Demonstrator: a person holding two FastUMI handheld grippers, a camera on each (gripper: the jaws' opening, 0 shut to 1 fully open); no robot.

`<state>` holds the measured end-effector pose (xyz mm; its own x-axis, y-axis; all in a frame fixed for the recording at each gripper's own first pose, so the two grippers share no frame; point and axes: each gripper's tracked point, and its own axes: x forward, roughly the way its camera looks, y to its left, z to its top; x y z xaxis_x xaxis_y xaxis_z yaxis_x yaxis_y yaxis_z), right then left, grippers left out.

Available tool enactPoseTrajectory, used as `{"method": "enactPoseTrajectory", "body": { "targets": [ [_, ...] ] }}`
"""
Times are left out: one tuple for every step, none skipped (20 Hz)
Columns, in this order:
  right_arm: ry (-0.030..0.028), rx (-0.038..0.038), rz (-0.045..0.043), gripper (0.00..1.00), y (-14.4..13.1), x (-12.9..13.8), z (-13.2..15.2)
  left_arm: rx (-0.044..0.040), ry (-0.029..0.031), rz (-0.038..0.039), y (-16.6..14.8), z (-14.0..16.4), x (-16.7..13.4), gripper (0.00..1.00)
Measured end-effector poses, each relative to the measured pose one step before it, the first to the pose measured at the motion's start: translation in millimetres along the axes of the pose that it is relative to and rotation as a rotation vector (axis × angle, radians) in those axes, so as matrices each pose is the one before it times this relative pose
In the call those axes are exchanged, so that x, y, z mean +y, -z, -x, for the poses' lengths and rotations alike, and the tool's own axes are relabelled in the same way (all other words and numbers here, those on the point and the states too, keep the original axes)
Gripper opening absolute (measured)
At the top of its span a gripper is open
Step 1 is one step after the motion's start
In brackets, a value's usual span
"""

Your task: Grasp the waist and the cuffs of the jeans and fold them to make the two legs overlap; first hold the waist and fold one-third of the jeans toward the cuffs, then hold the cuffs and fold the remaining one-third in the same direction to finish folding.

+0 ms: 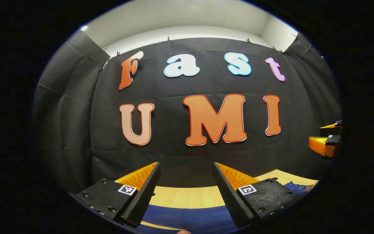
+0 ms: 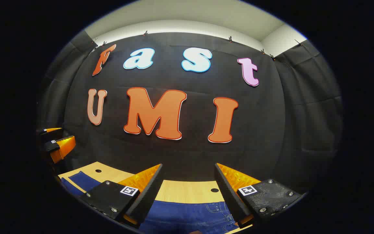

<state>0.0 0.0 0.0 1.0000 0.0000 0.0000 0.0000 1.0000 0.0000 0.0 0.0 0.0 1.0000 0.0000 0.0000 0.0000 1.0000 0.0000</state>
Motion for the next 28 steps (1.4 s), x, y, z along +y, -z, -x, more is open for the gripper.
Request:
{"method": "enactPoseTrajectory", "body": {
  "targets": [
    [-0.01927,-0.00608,-0.01004,0.94,-1.76,5.43,-0.57,-0.00674,0.00258,-0.00191,-1.34,-0.06,-1.96,0.97],
    [-0.02988,-0.02102,-0.01685,0.94,-4.87,9.19,-0.34,-0.00454,0.00834,0.00452,-1.43,-0.75,-2.69,0.98],
    [-0.00912,-0.01655,-0.00644,0.96,-4.92,5.58,-0.84,-0.00088,0.00367,0.00165,1.33,0.82,-1.85,0.99],
    [0.00461,-0.00442,0.00391,0.94,1.85,-0.62,-2.71,0.00224,0.00471,-0.00226,1.26,-0.06,-1.31,0.97],
    [-0.00089,0.00149,0.00829,0.93,1.92,1.89,-2.16,-0.00301,-0.00087,-0.00374,-0.78,-1.27,1.18,0.97],
    [-0.0026,0.00537,0.00444,0.95,1.82,2.46,-0.34,-0.00463,0.00249,-0.00278,-1.99,-0.4,-0.14,0.97],
    [-0.00531,0.00143,-0.00182,0.96,0.34,1.87,-0.78,-0.00569,-0.00295,-0.00386,-1.44,0.21,2.08,0.97],
    [0.00101,0.00462,-0.0004,0.96,1.31,0.04,-1.29,-0.00335,0.00222,-0.0012,0.01,-0.59,-0.5,0.97],
    [0.00011,0.00441,0.00266,0.96,1.04,0.42,-1.69,-0.00298,-0.00434,-0.00148,-0.18,2.06,1.79,0.97],
    [0.00458,0.00457,0.00443,0.96,0.44,-0.37,-0.61,-0.00186,-0.00103,0.00144,-0.82,0.93,0.71,0.97],
    [-0.00126,-0.00118,0.00143,0.96,0.29,0.64,0.09,-0.0018,0.00125,0.00071,0.84,-0.99,0.12,0.97],
    [0.00197,-0.00455,0.00269,0.93,-1.75,0.11,-0.1,-0.00154,-0.00137,0.00031,-1.64,0.46,1.13,0.97],
    [-0.00095,-0.00092,-0.00167,0.93,-0.71,0.71,-1.3,-0.00097,-0.00685,-0.0023,1.93,0.84,3.89,0.97],
    [-0.00065,0.00507,-0.0044,0.96,1.25,0.53,-0.89,0.00316,-0.00417,0.00069,0.81,1.3,3.07,0.97],
    [-0.00025,0.0059,-0.00151,0.93,2.47,0.56,-0.83,0.00327,-0.00855,-0.00007,0.93,-0.21,4.32,0.97],
    [0.00627,0.00406,0.00629,0.93,1.83,-1.12,-1.08,0.00492,-0.00896,0.00033,2.95,-1.66,4.72,0.97],
    [0.00704,0.00335,0.00852,0.93,1.66,-3.04,0.03,0.00141,-0.01041,-0.00447,1.57,-0.35,6.19,0.97],
    [0.00607,0.00157,0.00618,0.96,1.4,-3.75,-0.48,0.00015,-0.01218,-0.00888,0.57,0.71,7.01,0.97],
    [0.00759,0.00872,0.0004,0.93,2.38,-3.75,-1.08,0.00115,-0.01547,-0.00855,1.0,-0.51,7.99,0.97],
    [0.00611,0.00425,0.00059,0.96,2.79,-3.03,-0.56,-0.00036,-0.0113,-0.00572,1.38,0.53,6.02,0.98],
    [0.01653,0.00439,0.00719,0.93,2.08,-6.57,-0.53,0.00024,-0.0116,-0.00988,1.36,-0.22,4.65,0.97],
    [0.01183,0.00446,0.00698,0.96,2.66,-7.72,-0.92,0.00373,-0.019,-0.01116,4.34,-1.14,9.51,0.97],
    [0.0139,0.00922,0.00477,0.96,4.01,-7.37,-0.71,0.02197,-0.03839,-0.0134,7.15,1.16,12.57,0.98],
    [0.01274,0.02318,-0.00089,0.96,6.45,-7.35,-2.17,0.02565,-0.02057,-0.00029,9.8,0.1,9.93,0.97],
    [0.0117,0.02287,-0.00116,0.96,7.32,-6.28,-1.39,0.02598,-0.0039,0.00986,8.47,-0.26,1.81,0.99],
    [0.01907,0.02434,0.0,0.93,8.2,-8.48,-0.58,0.03271,-0.01979,0.00608,11.3,-0.56,6.42,0.99],
    [0.01117,0.01718,-0.00036,0.96,7.35,-6.81,-0.48,0.02745,-0.01371,0.00331,9.97,0.06,8.01,0.98],
    [0.01332,0.02117,0.00582,0.96,8.0,-5.95,-0.27,0.02762,-0.01956,-0.0019,11.55,-1.0,10.66,0.98]
  ]
}}
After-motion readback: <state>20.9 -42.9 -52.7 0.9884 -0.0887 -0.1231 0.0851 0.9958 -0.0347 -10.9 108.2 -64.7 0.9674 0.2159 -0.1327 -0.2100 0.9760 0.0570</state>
